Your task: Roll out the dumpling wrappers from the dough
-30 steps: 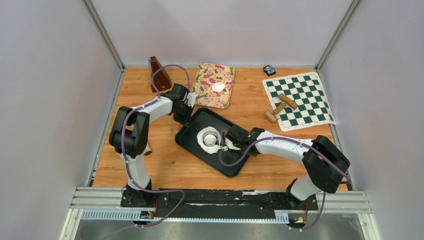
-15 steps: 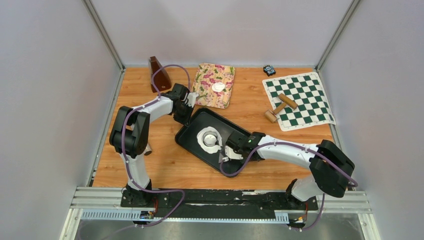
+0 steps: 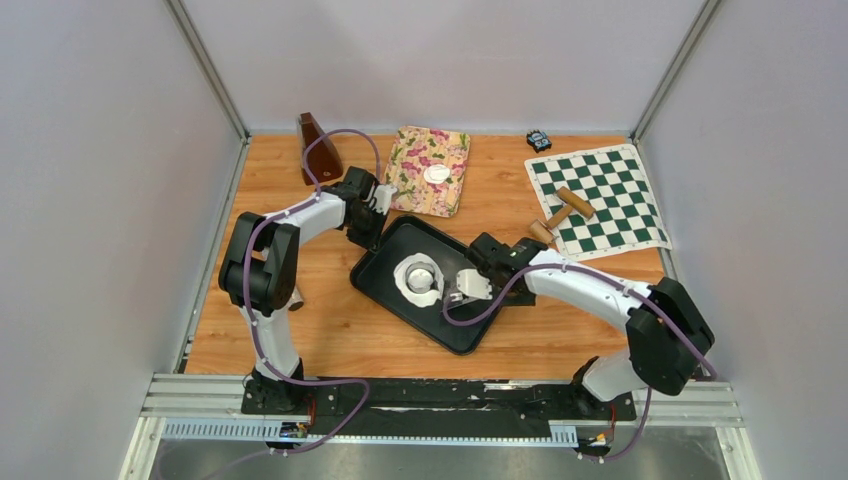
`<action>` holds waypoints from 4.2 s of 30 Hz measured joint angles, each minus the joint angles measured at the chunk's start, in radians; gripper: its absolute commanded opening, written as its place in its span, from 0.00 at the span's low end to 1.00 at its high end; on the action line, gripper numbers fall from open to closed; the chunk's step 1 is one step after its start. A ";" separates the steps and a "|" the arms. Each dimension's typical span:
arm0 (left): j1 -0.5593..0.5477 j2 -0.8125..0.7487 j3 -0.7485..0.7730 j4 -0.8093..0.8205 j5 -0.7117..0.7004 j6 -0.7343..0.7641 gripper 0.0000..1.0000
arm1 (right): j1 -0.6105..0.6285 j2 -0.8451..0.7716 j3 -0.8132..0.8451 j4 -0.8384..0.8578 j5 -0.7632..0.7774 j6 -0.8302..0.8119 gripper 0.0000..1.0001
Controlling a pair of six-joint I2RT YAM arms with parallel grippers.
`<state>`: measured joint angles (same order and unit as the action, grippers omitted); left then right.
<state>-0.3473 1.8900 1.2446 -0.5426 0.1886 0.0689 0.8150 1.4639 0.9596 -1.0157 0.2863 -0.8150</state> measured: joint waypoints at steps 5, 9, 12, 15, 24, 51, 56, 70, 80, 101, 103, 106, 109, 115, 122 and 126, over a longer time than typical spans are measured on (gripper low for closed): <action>0.000 0.000 0.000 0.000 0.001 0.000 0.00 | -0.046 -0.011 0.003 0.042 0.040 -0.047 0.00; 0.000 0.000 0.000 0.000 0.001 0.000 0.00 | -0.056 -0.006 0.003 0.152 0.120 -0.052 0.00; 0.000 0.000 0.000 0.000 0.001 0.000 0.00 | -0.056 0.014 -0.005 0.237 0.165 -0.051 0.00; 0.000 0.000 0.000 0.000 0.001 0.000 0.00 | -0.054 0.035 -0.045 0.319 0.211 -0.055 0.00; 0.000 0.000 0.000 0.000 0.001 0.000 0.00 | -0.038 0.070 -0.117 0.408 0.278 -0.058 0.00; 0.000 0.000 0.000 0.000 0.001 0.000 0.00 | 0.068 -0.023 -0.191 0.373 0.279 -0.035 0.00; 0.000 0.000 0.000 0.000 0.001 0.000 0.00 | 0.093 -0.026 -0.210 0.350 0.258 -0.016 0.00; 0.000 0.000 0.000 0.000 0.001 0.000 0.00 | -0.053 -0.076 -0.140 0.335 0.273 -0.040 0.00; 0.000 0.000 0.000 0.000 0.001 0.000 0.00 | -0.053 0.020 -0.140 0.439 0.299 -0.052 0.00; 0.000 0.000 0.000 0.000 0.001 0.000 0.00 | 0.016 0.063 -0.169 0.452 0.282 -0.009 0.00; 0.000 0.000 0.000 0.000 0.001 0.000 0.00 | 0.020 0.063 -0.175 0.454 0.282 -0.005 0.00; 0.000 0.000 0.000 0.000 0.000 0.000 0.00 | 0.034 0.061 -0.193 0.452 0.284 0.004 0.00; 0.000 0.000 0.000 0.000 0.000 0.000 0.00 | 0.065 0.034 -0.216 0.444 0.283 0.025 0.00; 0.000 0.000 0.000 0.000 -0.002 0.000 0.00 | 0.099 -0.008 -0.237 0.433 0.272 0.045 0.00; 0.000 0.000 0.000 0.000 -0.007 0.000 0.00 | 0.110 -0.008 -0.254 0.421 0.239 0.060 0.00; 0.000 0.000 0.000 0.000 -0.007 0.000 0.00 | 0.114 -0.008 -0.254 0.394 0.197 0.074 0.00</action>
<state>-0.3473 1.8896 1.2446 -0.5430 0.1814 0.0685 0.9291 1.4559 0.7059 -0.6212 0.4831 -0.7406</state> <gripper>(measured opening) 0.149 0.283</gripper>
